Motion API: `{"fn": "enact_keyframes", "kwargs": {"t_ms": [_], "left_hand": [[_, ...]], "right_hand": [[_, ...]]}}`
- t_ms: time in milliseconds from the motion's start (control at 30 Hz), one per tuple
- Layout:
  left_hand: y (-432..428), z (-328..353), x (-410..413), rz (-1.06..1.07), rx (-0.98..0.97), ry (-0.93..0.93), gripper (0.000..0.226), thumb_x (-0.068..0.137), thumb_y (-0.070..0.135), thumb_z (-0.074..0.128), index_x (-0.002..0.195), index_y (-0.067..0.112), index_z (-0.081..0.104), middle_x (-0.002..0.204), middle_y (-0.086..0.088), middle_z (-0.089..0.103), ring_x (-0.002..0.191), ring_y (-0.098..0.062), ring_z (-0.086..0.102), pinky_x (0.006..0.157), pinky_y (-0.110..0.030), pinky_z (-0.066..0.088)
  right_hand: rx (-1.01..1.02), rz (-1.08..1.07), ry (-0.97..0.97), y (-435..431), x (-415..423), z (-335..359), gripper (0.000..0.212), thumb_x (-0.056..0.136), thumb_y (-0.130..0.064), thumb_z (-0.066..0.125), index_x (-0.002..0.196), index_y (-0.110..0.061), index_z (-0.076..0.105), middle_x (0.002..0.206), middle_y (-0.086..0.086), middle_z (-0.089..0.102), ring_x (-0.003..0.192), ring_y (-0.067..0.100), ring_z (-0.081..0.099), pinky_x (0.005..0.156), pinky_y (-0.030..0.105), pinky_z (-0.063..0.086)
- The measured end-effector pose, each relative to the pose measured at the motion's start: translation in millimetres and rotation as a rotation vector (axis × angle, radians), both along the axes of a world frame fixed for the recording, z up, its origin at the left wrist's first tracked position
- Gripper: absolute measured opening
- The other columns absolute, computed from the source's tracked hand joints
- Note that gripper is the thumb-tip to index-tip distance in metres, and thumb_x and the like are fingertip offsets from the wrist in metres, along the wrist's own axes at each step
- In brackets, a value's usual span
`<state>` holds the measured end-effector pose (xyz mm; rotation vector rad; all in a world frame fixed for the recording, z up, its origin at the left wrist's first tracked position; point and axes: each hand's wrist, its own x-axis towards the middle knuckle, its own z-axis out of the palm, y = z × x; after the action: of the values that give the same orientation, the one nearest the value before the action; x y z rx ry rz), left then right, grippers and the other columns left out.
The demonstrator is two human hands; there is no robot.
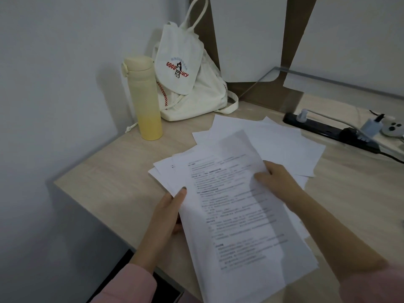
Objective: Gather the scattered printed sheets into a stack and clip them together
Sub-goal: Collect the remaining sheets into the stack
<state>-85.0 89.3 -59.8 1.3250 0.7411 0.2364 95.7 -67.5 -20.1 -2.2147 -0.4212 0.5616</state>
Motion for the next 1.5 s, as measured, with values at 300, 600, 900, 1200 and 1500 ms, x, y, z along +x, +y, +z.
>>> {"fn": "enact_keyframes", "kwargs": {"t_ms": [300,600,900,1200,1500], "left_hand": [[6.4,-5.4,-7.6,0.043,0.135,0.035,0.027,0.091,0.011,0.051,0.114,0.023,0.056,0.102,0.013,0.066,0.087,0.002,0.064,0.062,-0.012,0.048],[6.2,-4.5,-8.2,0.031,0.148,0.064,0.032,0.094,0.008,0.046,0.121,0.02,0.055,0.113,0.005,0.065,0.101,-0.013,0.062,0.08,-0.028,0.05],[5.3,-5.3,-15.6,-0.006,0.109,0.081,0.036,0.092,0.012,0.051,0.126,0.024,0.052,0.117,0.005,0.065,0.104,-0.017,0.063,0.089,-0.039,0.051],[-7.1,-15.0,-2.6,0.11,0.04,-0.008,0.035,0.094,0.009,0.047,0.128,0.015,0.05,0.12,-0.001,0.062,0.109,-0.021,0.058,0.093,-0.038,0.048],[-36.0,-15.0,11.4,0.262,0.045,-0.087,0.037,0.095,0.007,0.042,0.131,0.015,0.043,0.124,-0.004,0.057,0.112,-0.024,0.055,0.096,-0.044,0.046]], "right_hand": [[-0.099,-0.214,-0.109,-28.7,13.2,-22.0,0.03,0.092,-0.013,0.047,0.119,-0.012,0.057,0.12,0.006,0.058,0.096,0.02,0.052,0.076,0.031,0.041],[-0.074,-0.187,0.075,-30.0,7.0,-19.2,0.015,0.091,-0.021,0.052,0.091,-0.012,0.063,0.078,-0.006,0.054,0.068,0.009,0.047,0.056,0.021,0.034],[0.03,-0.211,0.052,-32.6,3.6,-13.0,0.017,0.091,-0.019,0.053,0.08,-0.01,0.063,0.073,0.001,0.056,0.066,0.016,0.048,0.06,0.025,0.035],[0.427,-0.474,-0.357,-64.4,6.8,59.4,0.014,0.094,-0.024,0.045,0.09,-0.018,0.057,0.082,-0.003,0.058,0.073,0.016,0.051,0.067,0.029,0.038],[1.23,-0.634,0.139,-101.5,14.8,83.8,0.019,0.097,-0.012,0.036,0.089,-0.014,0.053,0.07,-0.011,0.06,0.064,-0.002,0.058,0.069,0.012,0.047]]}}
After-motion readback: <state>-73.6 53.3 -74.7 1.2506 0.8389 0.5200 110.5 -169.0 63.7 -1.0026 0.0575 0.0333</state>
